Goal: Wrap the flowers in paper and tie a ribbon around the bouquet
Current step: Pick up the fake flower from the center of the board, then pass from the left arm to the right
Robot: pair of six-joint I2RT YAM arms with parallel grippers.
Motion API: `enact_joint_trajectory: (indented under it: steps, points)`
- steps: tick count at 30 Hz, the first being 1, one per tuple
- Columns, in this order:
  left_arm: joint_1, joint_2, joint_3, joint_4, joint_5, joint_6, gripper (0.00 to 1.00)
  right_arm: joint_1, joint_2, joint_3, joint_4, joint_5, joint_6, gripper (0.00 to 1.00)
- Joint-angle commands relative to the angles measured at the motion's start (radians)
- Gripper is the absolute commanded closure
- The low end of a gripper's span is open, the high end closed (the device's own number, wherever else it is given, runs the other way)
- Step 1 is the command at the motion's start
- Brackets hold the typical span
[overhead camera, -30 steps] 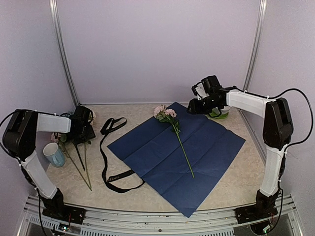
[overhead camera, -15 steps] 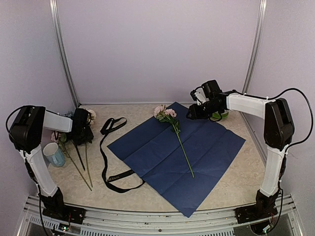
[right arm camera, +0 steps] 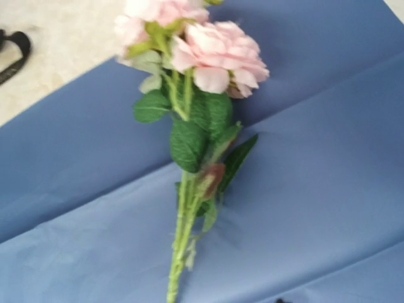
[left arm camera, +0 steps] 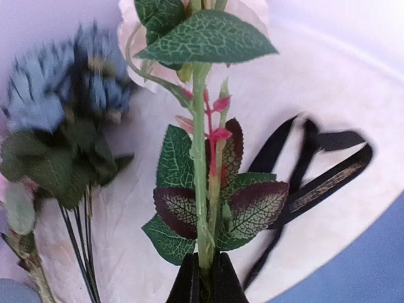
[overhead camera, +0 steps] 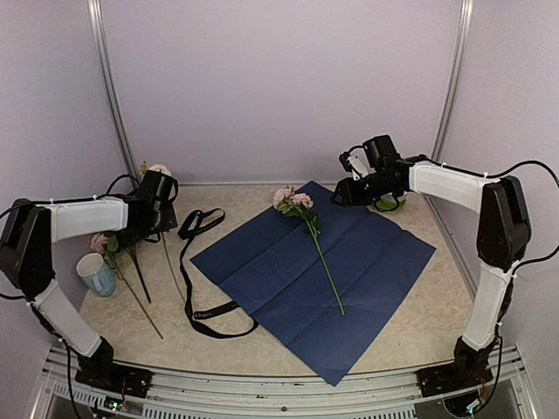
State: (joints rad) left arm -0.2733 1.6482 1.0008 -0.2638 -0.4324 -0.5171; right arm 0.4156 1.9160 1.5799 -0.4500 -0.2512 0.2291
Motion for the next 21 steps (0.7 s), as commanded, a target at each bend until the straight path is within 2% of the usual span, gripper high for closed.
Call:
enact_joint_trajectory:
  steps: [1, 3, 7, 10, 13, 15, 17, 18, 19, 20, 21]
  points:
    - [-0.202, -0.184, 0.182, -0.092, -0.418, 0.109, 1.00, 0.017, -0.125, -0.027, 0.058, -0.087, -0.012, 0.53]
    - [-0.309, -0.231, 0.238, -0.052, -0.489, 0.204, 1.00, 0.045, -0.177, -0.055, 0.122, -0.147, -0.031, 0.53]
    - [-0.502, -0.290, 0.262, 0.116, -0.516, 0.397, 1.00, 0.122, -0.281, -0.128, 0.316, -0.318, -0.047, 0.52]
    - [-0.653, -0.280, 0.213, 0.371, -0.758, 0.708, 1.00, 0.190, -0.334, -0.153, 0.410, -0.352, -0.069, 0.51]
    - [-0.699, -0.190, 0.171, 0.738, -1.006, 1.213, 1.00, 0.243, -0.365, -0.150, 0.407, -0.259, -0.138, 0.50]
    - [-0.679, -0.140, 0.103, 1.213, -1.073, 1.615, 1.00, 0.260, -0.379, -0.154, 0.398, -0.230, -0.160, 0.50]
    - [-0.672, -0.128, 0.040, 1.747, -1.078, 2.000, 1.00, 0.262, -0.392, -0.165, 0.396, -0.239, -0.159, 0.49]
    - [-0.667, -0.122, 0.039, 1.904, -1.080, 2.141, 1.00, 0.262, -0.399, -0.171, 0.396, -0.240, -0.156, 0.49]
    - [-0.656, -0.121, 0.054, 1.958, -1.085, 2.221, 1.00, 0.262, -0.407, -0.179, 0.401, -0.242, -0.154, 0.49]
    - [-0.653, -0.127, 0.065, 1.962, -1.089, 2.230, 1.00, 0.262, -0.415, -0.187, 0.408, -0.243, -0.153, 0.49]
    - [-0.661, -0.137, 0.068, 1.933, -1.074, 2.174, 1.00, 0.262, -0.422, -0.199, 0.419, -0.247, -0.148, 0.48]
